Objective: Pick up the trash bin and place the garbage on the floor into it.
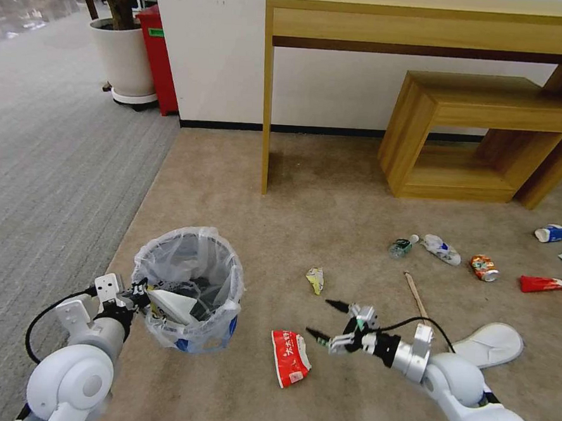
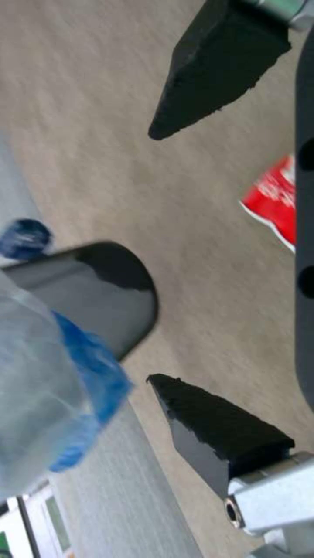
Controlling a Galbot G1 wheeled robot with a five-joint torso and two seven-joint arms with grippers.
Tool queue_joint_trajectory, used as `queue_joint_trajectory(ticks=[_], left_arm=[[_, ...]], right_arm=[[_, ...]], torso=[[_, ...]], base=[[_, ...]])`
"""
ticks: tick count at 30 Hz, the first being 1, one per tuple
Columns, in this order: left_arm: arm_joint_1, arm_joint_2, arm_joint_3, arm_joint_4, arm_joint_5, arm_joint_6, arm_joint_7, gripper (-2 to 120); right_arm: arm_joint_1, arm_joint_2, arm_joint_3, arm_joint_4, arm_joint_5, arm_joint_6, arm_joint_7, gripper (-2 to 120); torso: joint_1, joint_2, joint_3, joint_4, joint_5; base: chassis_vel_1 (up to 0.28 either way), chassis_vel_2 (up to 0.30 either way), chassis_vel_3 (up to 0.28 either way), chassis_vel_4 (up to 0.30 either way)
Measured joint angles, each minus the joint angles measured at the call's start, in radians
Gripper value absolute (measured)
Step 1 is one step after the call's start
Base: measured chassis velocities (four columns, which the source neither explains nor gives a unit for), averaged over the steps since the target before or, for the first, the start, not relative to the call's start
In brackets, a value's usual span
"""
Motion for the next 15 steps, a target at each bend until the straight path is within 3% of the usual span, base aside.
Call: queue_joint_trajectory(ticks=[9, 15], left_arm=[[-0.006, -0.009, 0.007, 0.017, 0.009, -0.004, 0.002, 1], [-0.012, -0.011, 0.009, 0.034, 0.015, -0.010, 0.004, 1]], right_arm=[[-0.028, -0.007, -0.061, -0.039, -0.014, 0.017, 0.044, 100], [-0.041, -0.010, -0.110, -0.064, -0.020, 0.030, 0.125, 99]], torso=[[0.000, 0.000, 0.000, -0.0001, -0.0001], [0.000, 0.000, 0.000, 0.0000, 0.0000]], base=[[0.000, 0.000, 0.000, 0.000], [0.000, 0.000, 0.000, 0.000]])
